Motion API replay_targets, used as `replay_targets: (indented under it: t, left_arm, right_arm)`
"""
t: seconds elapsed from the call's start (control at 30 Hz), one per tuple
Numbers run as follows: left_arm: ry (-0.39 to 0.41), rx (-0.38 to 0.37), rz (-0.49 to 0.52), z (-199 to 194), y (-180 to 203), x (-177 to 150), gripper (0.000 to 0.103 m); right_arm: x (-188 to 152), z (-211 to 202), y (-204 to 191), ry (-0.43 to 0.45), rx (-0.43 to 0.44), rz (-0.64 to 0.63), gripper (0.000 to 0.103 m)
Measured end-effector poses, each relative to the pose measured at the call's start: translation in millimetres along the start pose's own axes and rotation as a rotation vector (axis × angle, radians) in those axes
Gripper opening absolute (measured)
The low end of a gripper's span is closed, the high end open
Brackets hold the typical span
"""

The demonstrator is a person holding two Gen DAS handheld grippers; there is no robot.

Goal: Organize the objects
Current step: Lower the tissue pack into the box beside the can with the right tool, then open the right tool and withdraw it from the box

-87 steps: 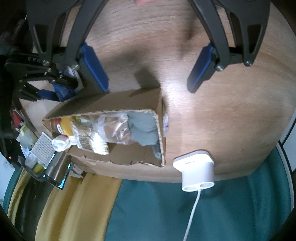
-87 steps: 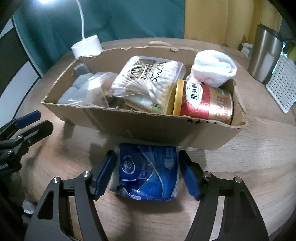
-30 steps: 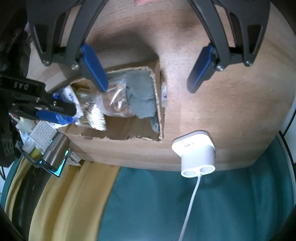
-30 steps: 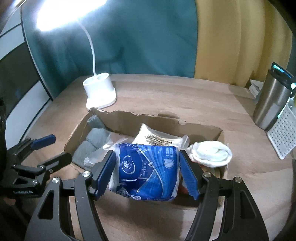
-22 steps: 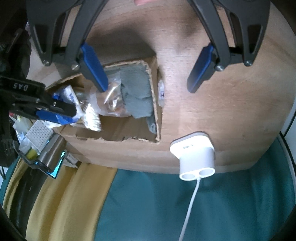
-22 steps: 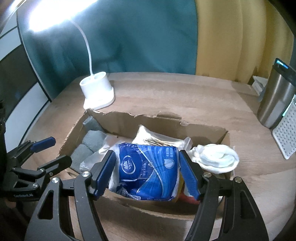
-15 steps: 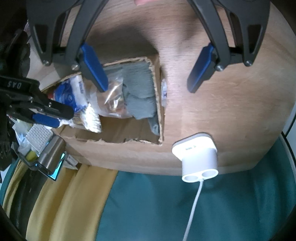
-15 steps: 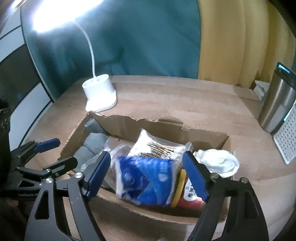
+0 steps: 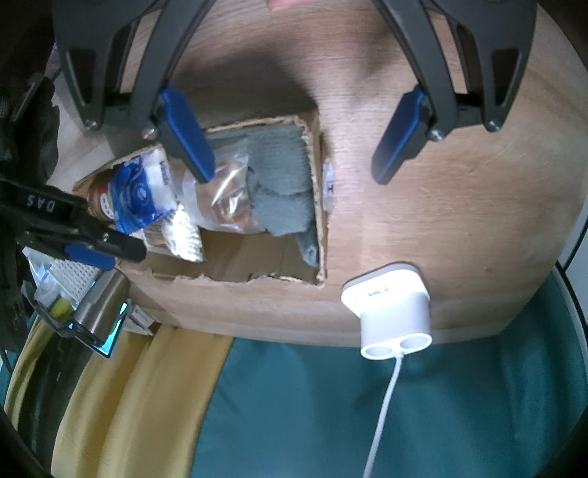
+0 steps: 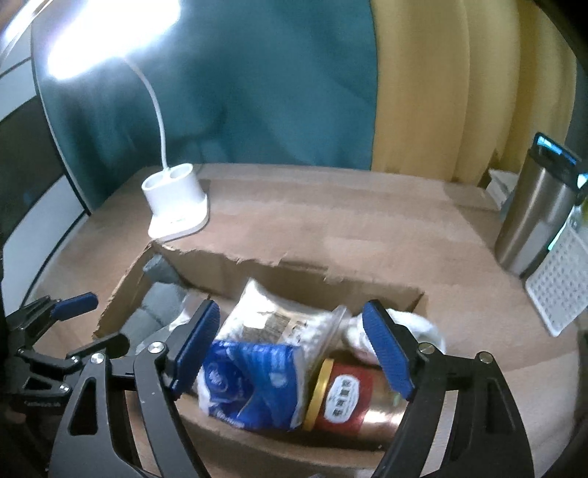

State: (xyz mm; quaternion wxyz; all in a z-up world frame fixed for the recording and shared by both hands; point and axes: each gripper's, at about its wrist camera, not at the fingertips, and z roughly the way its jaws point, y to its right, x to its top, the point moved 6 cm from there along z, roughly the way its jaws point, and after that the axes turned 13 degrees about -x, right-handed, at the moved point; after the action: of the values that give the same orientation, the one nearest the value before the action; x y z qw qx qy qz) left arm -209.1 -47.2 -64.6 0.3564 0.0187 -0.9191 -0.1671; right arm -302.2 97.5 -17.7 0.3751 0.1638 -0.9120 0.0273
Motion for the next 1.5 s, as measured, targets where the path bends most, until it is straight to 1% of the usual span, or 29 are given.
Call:
replay_targets:
  t: [0.17,0.3,0.6,0.77,0.9,1.2,1.5]
  left_arm:
    - [-0.001,0.004,0.004,-1,2,0,0.088]
    - [0.002,0.002,0.016,-3,7,1,0.088]
    - [0.018,-0.004,0.030,-10,19,-2,0.088]
    - [0.032,-0.015,0.057,-16,33,-5,0.088]
    - [0.038,-0.019,0.064,-21,41,-7,0.088]
    - [0.093,-0.027,0.035,-36,53,-10,0.088]
    - [0.101,-0.008,0.016,-40,66,-21,0.088]
  right_arm:
    - [-13,8,-9,-0.036,-0.009,-0.061,0.083]
    - [-22,9,-11,-0.051,-0.002,-0.069,0.083]
    - [-28,-13,-10,-0.033,0.024,-0.056,0.083]
    - [-36,-23,-10,-0.036,0.034,-0.060,0.083]
    - [-41,-31,-5,-0.032,0.026,-0.052,0.083]
    - [-53,-47,11,-0.017,0.022,-0.032,0.083]
    - [-65,-59,25,-0.009,0.022,-0.025,0.083]
